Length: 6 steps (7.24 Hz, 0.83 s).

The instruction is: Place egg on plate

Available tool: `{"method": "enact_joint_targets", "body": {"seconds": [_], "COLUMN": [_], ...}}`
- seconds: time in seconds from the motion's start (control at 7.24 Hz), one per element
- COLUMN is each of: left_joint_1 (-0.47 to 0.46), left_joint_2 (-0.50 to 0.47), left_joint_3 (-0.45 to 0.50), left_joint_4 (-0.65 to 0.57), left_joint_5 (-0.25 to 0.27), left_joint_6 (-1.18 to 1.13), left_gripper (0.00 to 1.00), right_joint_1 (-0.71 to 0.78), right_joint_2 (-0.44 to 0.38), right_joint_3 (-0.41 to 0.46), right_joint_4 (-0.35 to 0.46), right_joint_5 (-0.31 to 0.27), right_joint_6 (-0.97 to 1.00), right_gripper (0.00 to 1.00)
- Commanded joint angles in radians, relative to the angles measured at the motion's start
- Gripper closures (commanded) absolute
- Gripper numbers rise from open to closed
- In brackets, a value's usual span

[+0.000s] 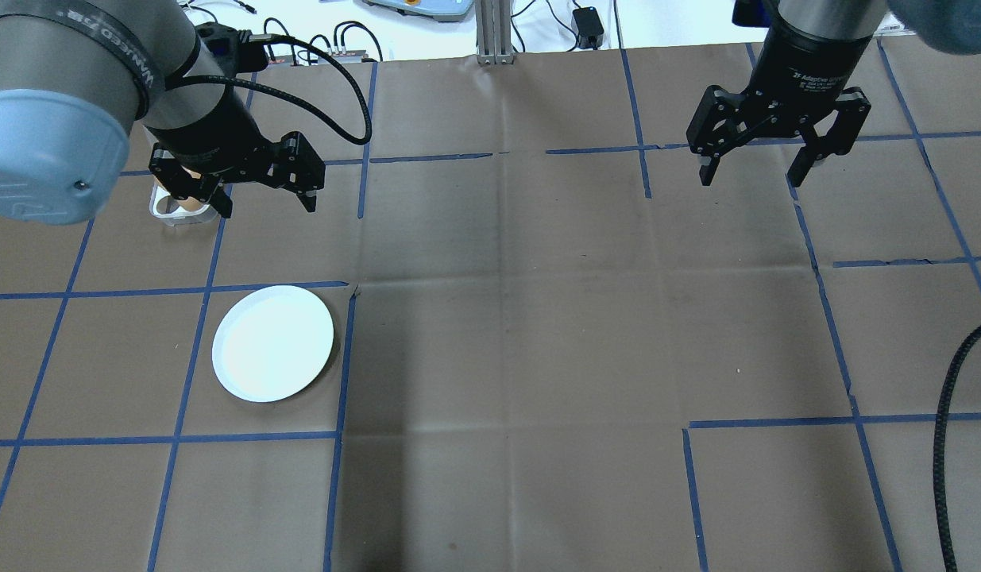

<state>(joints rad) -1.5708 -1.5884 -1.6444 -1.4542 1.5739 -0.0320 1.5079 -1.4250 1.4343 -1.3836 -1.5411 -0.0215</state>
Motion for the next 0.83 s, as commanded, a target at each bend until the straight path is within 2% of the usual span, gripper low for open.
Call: {"method": "enact_joint_targets", "body": {"seconds": [0.0, 0.69], "left_joint_1": [0.0, 0.006], "left_joint_2": [0.002, -0.011], "left_joint_3": [0.0, 0.002], "left_joint_4": [0.0, -0.003], "left_joint_5": [0.0, 0.008], "left_joint_6": [0.0, -0.005], "left_gripper": [0.0, 0.0], "right_joint_1": [0.0, 0.0], "right_joint_2": [0.0, 0.001], "right_joint_3": [0.0, 0.0], "right_joint_4": [0.0, 0.0], "right_joint_5": [0.001, -0.001], "right_joint_6": [0.0, 0.0], "right_gripper": [0.0, 0.0]}}
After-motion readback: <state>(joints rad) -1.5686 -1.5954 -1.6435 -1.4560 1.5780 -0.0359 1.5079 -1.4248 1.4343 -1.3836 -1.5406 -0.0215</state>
